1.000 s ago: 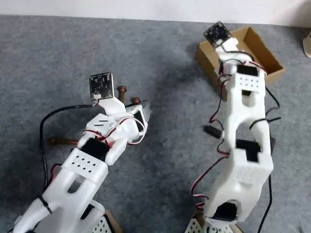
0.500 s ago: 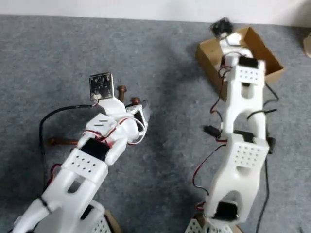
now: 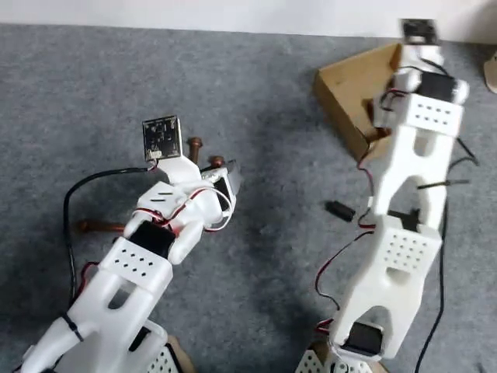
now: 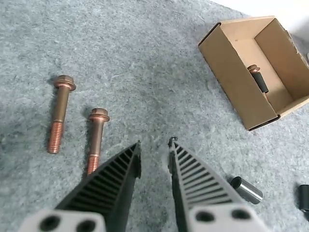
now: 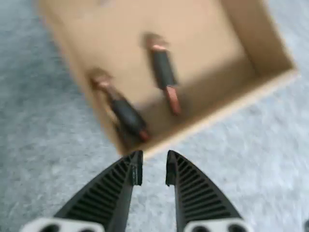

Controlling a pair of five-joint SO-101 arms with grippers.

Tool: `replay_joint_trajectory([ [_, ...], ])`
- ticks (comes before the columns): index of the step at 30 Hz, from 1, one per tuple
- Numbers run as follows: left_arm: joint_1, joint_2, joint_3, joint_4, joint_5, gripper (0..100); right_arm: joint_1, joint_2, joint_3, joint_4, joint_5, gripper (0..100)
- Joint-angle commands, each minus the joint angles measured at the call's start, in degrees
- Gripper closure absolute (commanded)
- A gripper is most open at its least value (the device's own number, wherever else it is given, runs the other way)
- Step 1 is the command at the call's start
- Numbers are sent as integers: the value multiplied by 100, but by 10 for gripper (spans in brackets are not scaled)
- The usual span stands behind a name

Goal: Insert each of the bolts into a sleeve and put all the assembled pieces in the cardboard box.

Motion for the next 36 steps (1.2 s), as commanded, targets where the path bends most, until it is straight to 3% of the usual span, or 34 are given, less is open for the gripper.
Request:
replay_joint_trajectory([
  [1,-66,-40,-22,-105,-62,891,435,-92,-286,426,-220,931],
  [11,-57,-40,-22,-123,-62,891,1305,-303,-277,1253,149,931],
  [18,-31,-40,-22,-105,-62,891,1420,-1560,1323,1209,466,931],
  [23,-31,-40,-22,-105,-62,891,1402,-2484,3231,259,536,931],
  [30,-31,-40,-22,-105,-62,891,1525,-3538,6290,-1974,536,931],
  [36,-31,-40,-13,-105,-62,891,1631,-3829,7538,-2818,536,931],
])
